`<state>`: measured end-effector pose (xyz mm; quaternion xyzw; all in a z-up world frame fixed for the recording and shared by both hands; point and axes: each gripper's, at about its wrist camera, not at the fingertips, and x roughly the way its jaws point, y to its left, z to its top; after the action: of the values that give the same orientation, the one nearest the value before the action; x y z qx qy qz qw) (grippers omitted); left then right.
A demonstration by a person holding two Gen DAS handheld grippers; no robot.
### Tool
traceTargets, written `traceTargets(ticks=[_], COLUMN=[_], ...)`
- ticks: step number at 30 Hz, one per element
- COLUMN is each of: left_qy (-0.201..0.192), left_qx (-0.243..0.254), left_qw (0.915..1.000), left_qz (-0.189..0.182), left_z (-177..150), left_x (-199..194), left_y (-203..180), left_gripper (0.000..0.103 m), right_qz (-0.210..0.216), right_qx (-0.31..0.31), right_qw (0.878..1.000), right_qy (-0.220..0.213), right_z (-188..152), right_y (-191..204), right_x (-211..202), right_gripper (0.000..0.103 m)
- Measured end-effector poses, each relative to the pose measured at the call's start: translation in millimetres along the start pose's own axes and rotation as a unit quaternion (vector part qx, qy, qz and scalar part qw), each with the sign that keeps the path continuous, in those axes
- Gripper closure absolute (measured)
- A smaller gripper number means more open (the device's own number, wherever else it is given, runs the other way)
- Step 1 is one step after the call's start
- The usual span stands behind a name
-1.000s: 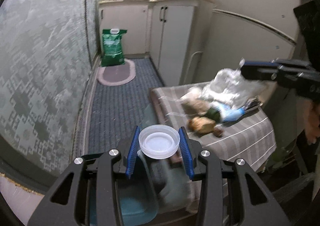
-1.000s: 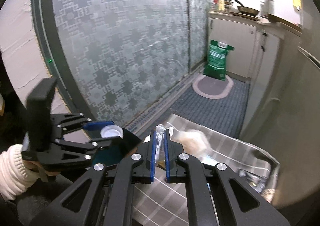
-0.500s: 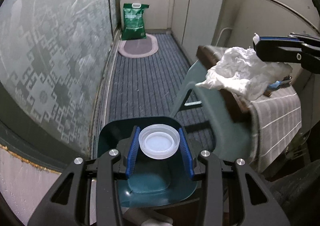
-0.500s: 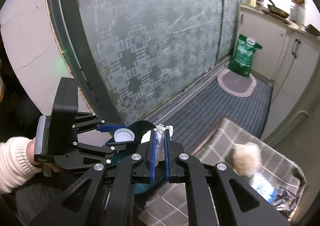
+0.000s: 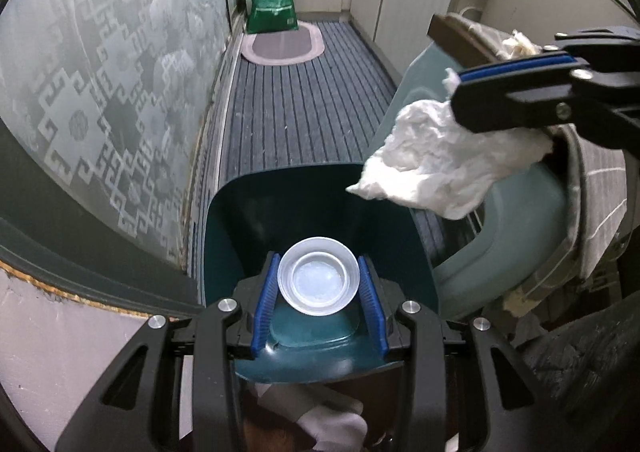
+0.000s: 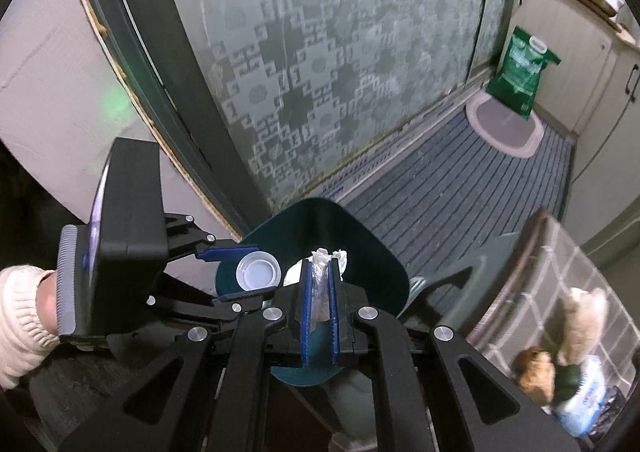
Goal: Collect trash
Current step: 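Carry the lid and tissue to the teal bin and open both tools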
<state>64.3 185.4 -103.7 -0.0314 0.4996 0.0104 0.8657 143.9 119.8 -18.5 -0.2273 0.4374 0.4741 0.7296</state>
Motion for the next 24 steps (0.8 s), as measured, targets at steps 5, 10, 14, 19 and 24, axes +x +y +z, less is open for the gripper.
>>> traceTargets(ticks=[5, 10, 14, 19, 24], left_qy=[0.001, -0.019, -0.044, -0.074, -0.115], left_qx=[-0.005, -0.014, -0.027, -0.048, -0.066], left_qw=[1.0000, 0.9997, 0.9986, 0.9961, 0.9911], left_qz=[-0.005, -0.007, -0.006, -0.001, -0.005], left_z=[-2.6, 0.0, 1.7, 5.6, 10.3], left_x=[-1.0, -12.2, -29.8, -50.6, -78.2], left_y=[4.0, 9.5, 15.1, 22.4, 25.8], left_gripper=[0.061, 0.061, 0.070, 0.081, 0.083], right_qz=[0.002, -0.003, -0.003, 0.002, -0.001], right_qx=[0.004, 0.000, 0.001, 0.006, 0.006], right_qw=[1.000, 0.999, 0.998, 0.997, 0.995], right_qy=[0.030, 0.054, 0.062, 0.081, 0.098], right_z=[2.8, 2.3, 1.6, -2.0, -7.3], right_y=[4.5, 10.7, 10.6, 10.2, 11.7], right_x=[24.4, 45.6, 53.1, 66.8, 78.0], right_gripper=[0.096, 0.096, 0.096, 0.096, 0.096])
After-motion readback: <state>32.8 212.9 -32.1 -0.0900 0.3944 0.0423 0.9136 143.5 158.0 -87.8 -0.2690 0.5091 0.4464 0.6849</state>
